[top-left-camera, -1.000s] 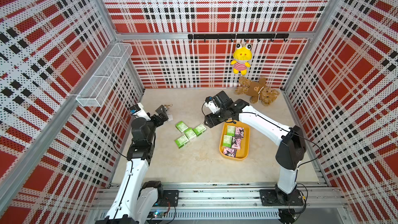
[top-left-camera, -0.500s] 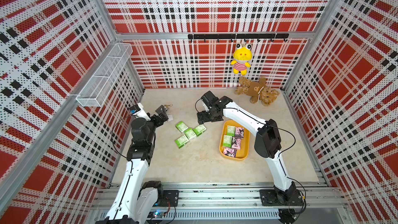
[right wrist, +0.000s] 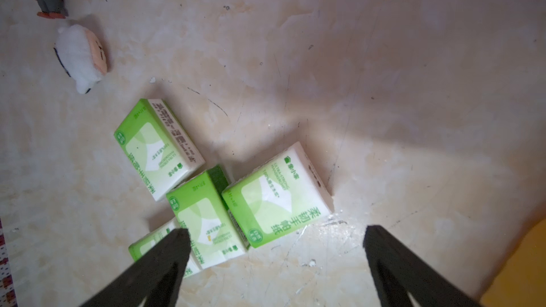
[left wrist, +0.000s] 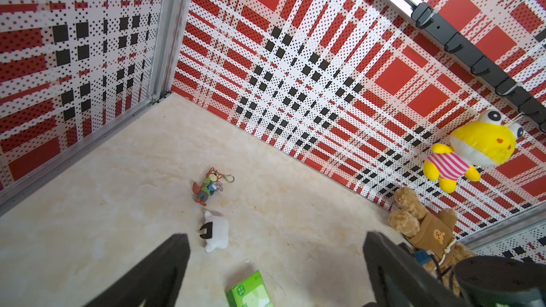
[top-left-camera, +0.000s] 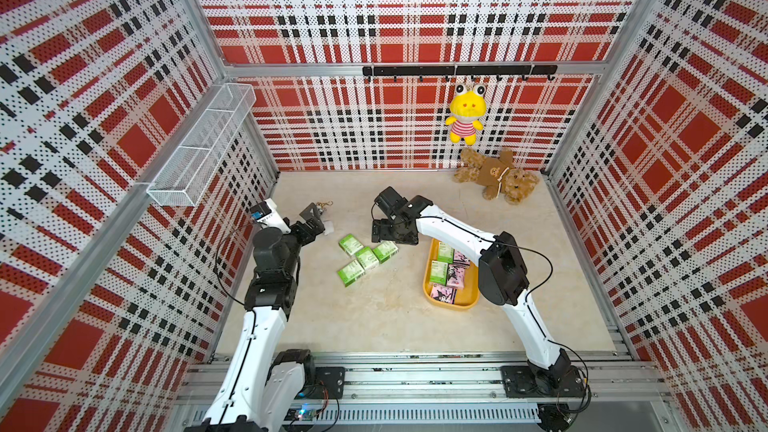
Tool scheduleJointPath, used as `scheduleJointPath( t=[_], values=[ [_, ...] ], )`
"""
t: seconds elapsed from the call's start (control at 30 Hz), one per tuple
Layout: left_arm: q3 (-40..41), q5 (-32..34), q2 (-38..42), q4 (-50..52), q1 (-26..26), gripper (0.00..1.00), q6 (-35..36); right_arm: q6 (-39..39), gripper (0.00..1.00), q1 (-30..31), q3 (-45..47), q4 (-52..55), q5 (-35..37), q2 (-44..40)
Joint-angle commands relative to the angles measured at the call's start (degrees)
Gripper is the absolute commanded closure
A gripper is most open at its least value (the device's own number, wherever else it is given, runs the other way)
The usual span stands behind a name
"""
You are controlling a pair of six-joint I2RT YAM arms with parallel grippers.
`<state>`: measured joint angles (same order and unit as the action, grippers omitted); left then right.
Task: Put the pocket tissues into the storage box
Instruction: Pick up the pocket tissues from the center of the board.
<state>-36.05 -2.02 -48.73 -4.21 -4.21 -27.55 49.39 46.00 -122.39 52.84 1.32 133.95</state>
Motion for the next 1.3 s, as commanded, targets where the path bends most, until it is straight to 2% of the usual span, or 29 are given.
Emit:
scheduleJointPath(
  t=[0.0, 0.13, 0.27, 0.7, 1.27],
  values=[
    [0.55, 0.75, 0.83, 0.56, -0.45, 0.01, 1.88, 7.42, 0.0, 0.14, -1.94, -0.45, 0.93, 3.16],
    [1.06, 0.79, 1.17, 0.69, -0.47, 0.01, 1.89, 15.98, 0.0, 0.23, 1.46, -2.65, -0.35, 2.28],
    [1.68, 0.74, 1.53, 0.6, -0.51, 0.01, 1.97, 20.9, 0.0, 0.22, 5.47, -5.89, 2.1, -0.42],
    [2.46, 0.7, 1.97, 0.65, -0.84, 0.01, 2.33, 21.54, 0.0, 0.3, -0.04, -3.8, 0.2, 3.85],
    [3.44, 0.59, 2.32, 0.52, -1.14, 0.01, 2.32, 21.85, 0.0, 1.73, 1.32, -5.9, -2.07, 5.22]
  ],
)
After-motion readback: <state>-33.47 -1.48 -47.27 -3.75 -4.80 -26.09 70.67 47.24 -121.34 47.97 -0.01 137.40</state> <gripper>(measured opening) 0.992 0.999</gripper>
